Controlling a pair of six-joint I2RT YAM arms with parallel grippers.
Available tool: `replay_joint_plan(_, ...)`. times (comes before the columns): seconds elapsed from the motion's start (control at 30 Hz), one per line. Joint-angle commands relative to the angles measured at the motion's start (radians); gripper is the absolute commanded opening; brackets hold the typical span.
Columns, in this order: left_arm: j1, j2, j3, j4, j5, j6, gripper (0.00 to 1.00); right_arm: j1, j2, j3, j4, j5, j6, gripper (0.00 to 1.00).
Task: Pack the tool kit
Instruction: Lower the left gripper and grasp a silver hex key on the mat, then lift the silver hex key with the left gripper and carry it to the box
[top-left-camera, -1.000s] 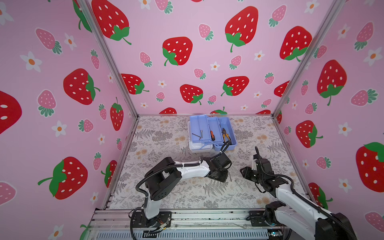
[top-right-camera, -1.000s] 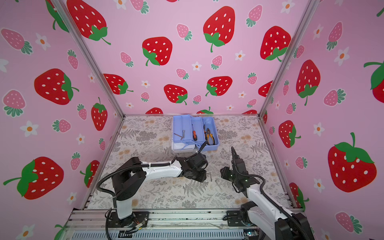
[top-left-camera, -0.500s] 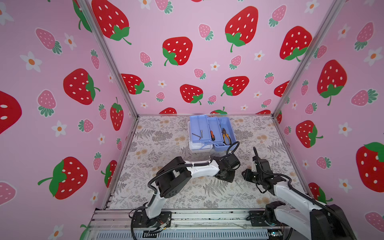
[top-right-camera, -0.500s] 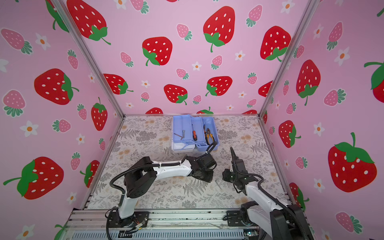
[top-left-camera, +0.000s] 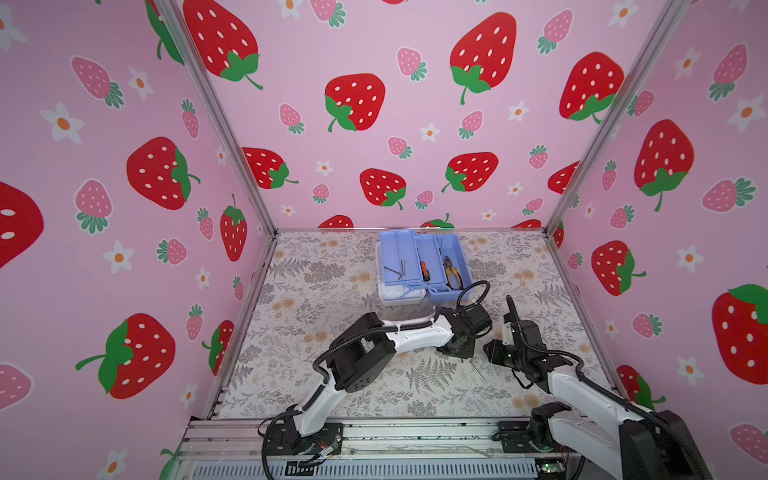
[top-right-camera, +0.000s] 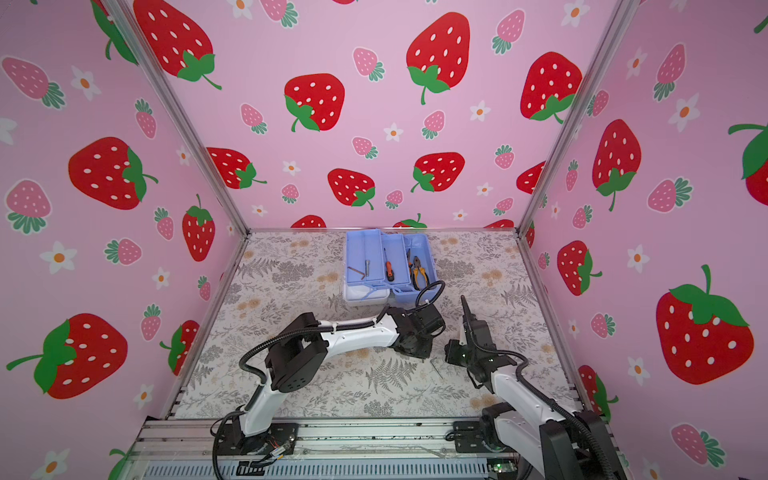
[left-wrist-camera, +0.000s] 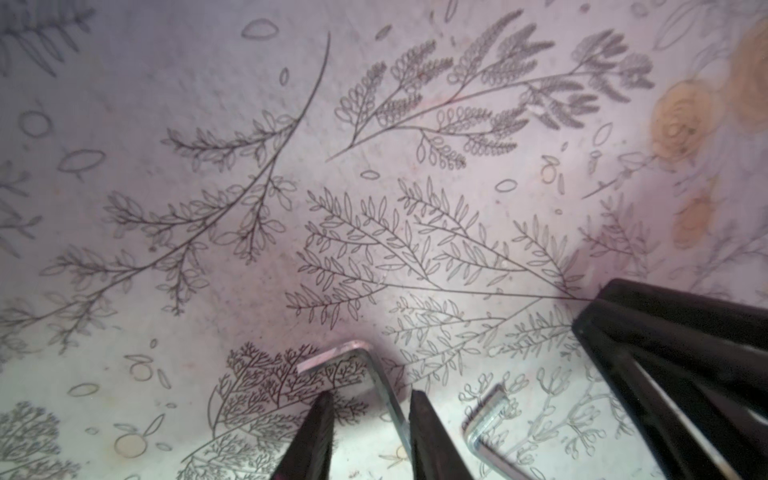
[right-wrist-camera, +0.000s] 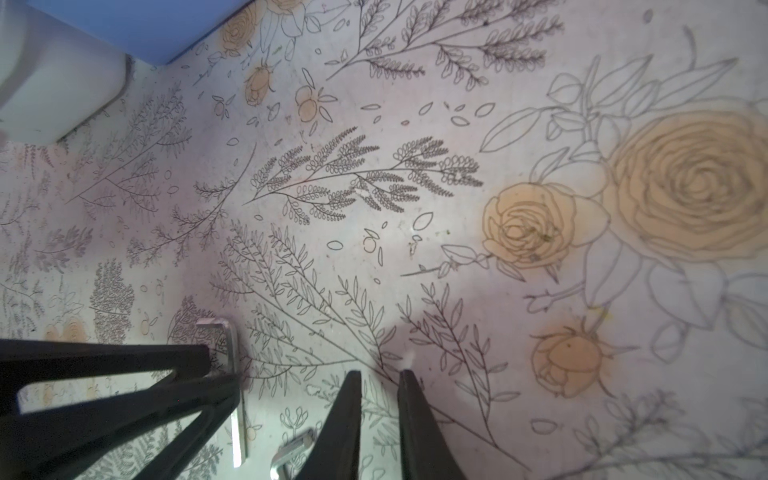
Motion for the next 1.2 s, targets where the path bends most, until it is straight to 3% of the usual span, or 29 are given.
replay_joint_plan(0.0, -0.009, 0.037, 0.074, -0.163, -0.078, -0.025, 0.30, -0.008, -0.066, -0.018, 0.000, 0.027, -0.002, 0.20)
replay_joint_plan(0.23, -0.015, 0.102, 0.150, -0.256, -0.089, -0.044, 0.28, -0.011, -0.196, -0.053, 0.001, 0.044, 0.016, 0.21)
replay_joint_plan(0.4, -0.016, 0.134, 0.194, -0.298, -0.088, -0.047, 0.14, -0.013, -0.205, -0.056, 0.002, 0.044, 0.018, 0.21)
replay_joint_plan(0.6, -0.014, 0.143, 0.219, -0.320, -0.092, -0.047, 0.07, -0.015, -0.198, -0.056, 0.005, 0.039, 0.017, 0.21)
replay_joint_plan(0.67, -0.012, 0.138, 0.219, -0.323, -0.097, -0.044, 0.00, -0.015, -0.199, -0.056, 0.005, 0.039, 0.019, 0.21)
replay_joint_plan(1.17, 0.089, -0.085, 0.146, -0.326, -0.205, 0.029, 0.00, -0.018, -0.188, -0.058, 0.006, 0.050, 0.018, 0.21)
